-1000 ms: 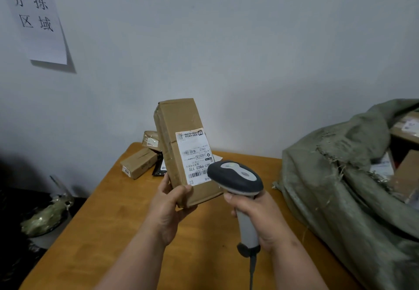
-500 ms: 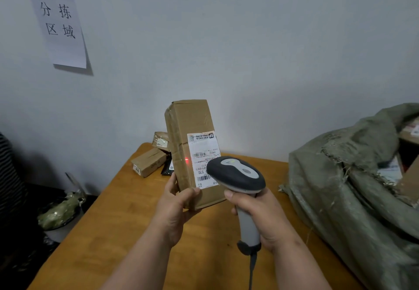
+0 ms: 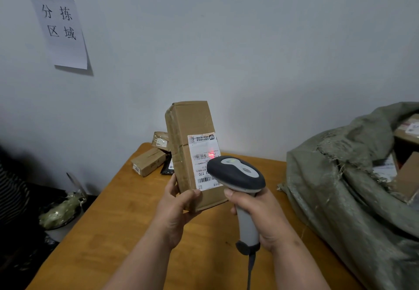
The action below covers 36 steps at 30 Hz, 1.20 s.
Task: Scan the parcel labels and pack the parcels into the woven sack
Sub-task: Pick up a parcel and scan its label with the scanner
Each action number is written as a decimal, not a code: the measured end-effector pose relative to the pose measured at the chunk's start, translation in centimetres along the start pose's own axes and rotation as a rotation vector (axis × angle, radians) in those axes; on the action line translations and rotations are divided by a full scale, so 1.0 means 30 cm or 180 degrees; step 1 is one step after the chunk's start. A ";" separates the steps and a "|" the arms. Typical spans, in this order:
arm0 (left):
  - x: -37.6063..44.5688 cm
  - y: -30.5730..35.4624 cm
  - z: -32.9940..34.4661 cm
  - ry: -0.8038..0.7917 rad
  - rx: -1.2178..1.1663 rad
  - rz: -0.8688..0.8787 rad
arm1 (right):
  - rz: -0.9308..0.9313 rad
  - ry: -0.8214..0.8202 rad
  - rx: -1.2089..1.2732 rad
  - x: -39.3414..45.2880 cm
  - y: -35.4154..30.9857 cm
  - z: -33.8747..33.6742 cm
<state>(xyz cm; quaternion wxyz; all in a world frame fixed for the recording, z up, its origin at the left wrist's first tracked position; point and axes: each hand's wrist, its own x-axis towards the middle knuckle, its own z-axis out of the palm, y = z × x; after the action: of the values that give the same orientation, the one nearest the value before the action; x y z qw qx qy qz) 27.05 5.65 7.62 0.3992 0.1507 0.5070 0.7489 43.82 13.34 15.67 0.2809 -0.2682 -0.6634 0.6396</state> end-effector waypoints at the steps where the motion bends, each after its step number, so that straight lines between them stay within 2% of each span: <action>1: -0.003 -0.001 0.003 -0.0001 0.0007 0.0002 | -0.0007 0.0002 0.0017 -0.002 -0.001 -0.003; 25: -0.120 -0.060 0.108 -0.0129 0.0000 0.0044 | -0.0132 -0.0004 0.0016 -0.127 0.001 -0.125; 29: -0.108 -0.042 0.156 -0.0270 0.0141 0.0020 | -0.0154 0.0321 0.0066 -0.146 -0.015 -0.159; 36: -0.077 -0.007 0.298 -0.0853 0.0446 0.0153 | -0.0210 0.1310 0.0229 -0.170 -0.014 -0.242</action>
<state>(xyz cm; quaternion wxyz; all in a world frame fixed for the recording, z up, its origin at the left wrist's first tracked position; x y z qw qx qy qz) 34.24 9.65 11.79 0.4338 0.2888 0.4965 0.6942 52.57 14.75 16.12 0.4407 -0.3612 -0.5771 0.5851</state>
